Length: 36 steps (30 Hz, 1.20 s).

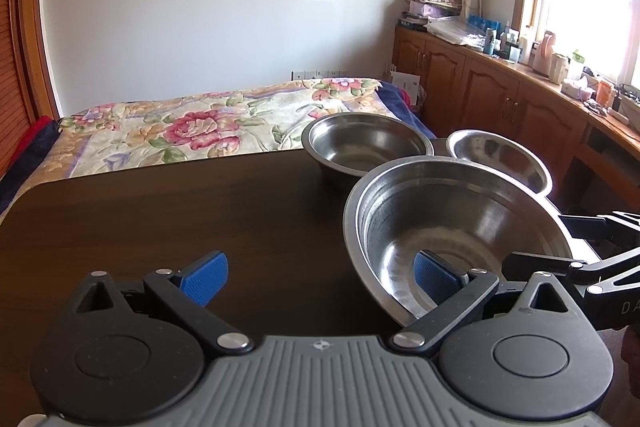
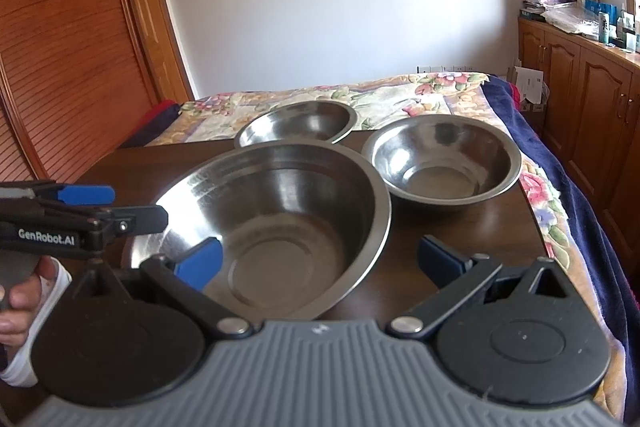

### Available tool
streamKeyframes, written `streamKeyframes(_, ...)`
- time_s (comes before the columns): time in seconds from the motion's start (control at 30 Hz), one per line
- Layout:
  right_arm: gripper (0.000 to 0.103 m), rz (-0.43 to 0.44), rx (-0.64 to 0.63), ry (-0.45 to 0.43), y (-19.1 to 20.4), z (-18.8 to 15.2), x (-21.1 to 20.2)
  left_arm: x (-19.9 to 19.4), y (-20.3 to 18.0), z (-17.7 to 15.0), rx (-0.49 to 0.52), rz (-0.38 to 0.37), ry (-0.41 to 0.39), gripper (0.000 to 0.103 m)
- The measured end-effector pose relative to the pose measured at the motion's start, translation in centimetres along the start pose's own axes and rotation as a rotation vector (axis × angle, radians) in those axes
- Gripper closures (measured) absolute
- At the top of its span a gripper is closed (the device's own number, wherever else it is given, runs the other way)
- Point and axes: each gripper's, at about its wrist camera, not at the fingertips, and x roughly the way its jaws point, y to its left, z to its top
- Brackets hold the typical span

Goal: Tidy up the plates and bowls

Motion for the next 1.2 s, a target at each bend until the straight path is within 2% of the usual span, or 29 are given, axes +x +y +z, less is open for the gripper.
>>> streamKeyframes(0.23, 0.000, 0.005, 0.000, 0.003, -0.1, 0.1, 0.2, 0.4, -0.3, -0.1, 0.012, -0.003, 0.008, 0.002)
streamKeyframes(0.33, 0.000, 0.007, 0.004, 0.006, -0.2, 0.0, 0.2, 0.4, -0.6, -0.2, 0.019, -0.007, 0.011, 0.005)
streamKeyframes(0.43, 0.000, 0.007, 0.003, 0.008, -0.3, 0.1, 0.3, 0.4, -0.7, -0.2, 0.023, -0.014, 0.016, 0.018)
streamKeyframes(0.53, 0.003, 0.005, 0.004, 0.007, -0.5, 0.2, 0.4, 0.5, -0.8, -0.3, 0.033, -0.016, 0.024, 0.041)
streamKeyframes(0.6, 0.021, 0.005, 0.004, 0.014, -0.5, 0.3, 0.5, 0.3, -0.8, -0.4, 0.034, -0.031, 0.020, 0.057)
streamKeyframes(0.63, 0.024, 0.001, 0.006, 0.019, -0.5, 0.3, 0.6, 0.2, -0.8, -0.3, 0.035, -0.042, 0.021, 0.074)
streamKeyframes(0.67, 0.030, 0.003, 0.006, 0.021, -0.5, 0.3, 0.6, 0.2, -1.0, -0.3, 0.040, -0.043, 0.028, 0.081)
streamKeyframes(0.77, 0.051, 0.001, 0.004, 0.032, -0.6, 0.2, 0.8, 0.2, -1.1, -0.3, 0.051, -0.041, 0.032, 0.084)
streamKeyframes(0.83, 0.059, 0.003, 0.010, 0.040, -0.6, 0.1, 0.8, 0.0, -1.1, -0.3, 0.048, -0.036, 0.036, 0.084)
streamKeyframes(0.9, 0.072, 0.011, 0.013, 0.046, -0.6, 0.1, 0.8, -0.2, -1.0, -0.4, 0.041, -0.034, 0.039, 0.085)
streamKeyframes(1.07, 0.081, 0.013, 0.018, 0.049, -0.5, -0.2, 0.6, -1.2, -0.7, -0.5, 0.021, -0.054, 0.040, 0.085)
streamKeyframes(1.2, 0.083, 0.031, 0.053, 0.051, -0.7, -0.2, 0.2, -2.3, -1.0, -0.6, 0.027, -0.057, 0.023, 0.085)
